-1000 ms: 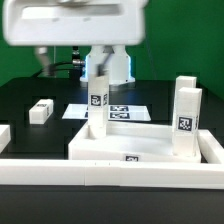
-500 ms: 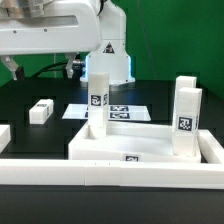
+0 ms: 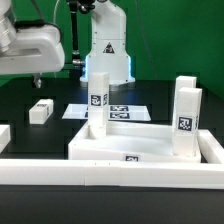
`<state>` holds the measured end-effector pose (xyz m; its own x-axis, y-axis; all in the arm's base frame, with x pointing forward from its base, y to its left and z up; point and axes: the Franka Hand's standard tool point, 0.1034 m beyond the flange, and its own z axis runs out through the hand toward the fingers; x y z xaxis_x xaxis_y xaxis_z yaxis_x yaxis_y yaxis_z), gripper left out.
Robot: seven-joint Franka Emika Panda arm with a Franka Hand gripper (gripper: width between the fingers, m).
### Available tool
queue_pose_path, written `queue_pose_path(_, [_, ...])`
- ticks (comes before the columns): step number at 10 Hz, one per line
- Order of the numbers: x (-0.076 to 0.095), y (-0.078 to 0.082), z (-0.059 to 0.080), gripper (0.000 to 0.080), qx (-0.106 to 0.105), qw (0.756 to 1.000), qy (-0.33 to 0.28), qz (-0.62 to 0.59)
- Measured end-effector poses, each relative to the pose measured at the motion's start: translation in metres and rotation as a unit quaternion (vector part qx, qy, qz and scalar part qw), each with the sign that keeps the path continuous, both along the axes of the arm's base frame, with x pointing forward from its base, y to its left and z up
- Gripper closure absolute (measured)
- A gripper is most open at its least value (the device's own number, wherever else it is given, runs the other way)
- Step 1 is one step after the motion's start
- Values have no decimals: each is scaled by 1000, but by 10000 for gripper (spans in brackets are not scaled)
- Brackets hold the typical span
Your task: Assemble desk
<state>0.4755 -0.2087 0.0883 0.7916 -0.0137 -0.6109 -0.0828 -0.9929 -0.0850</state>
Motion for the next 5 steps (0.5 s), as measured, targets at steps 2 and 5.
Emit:
queue_pose_path(2, [2,3,-1,150,1,999,46,2])
queue_pose_path(5, [-9,9,-17,150,0,998,59,-5])
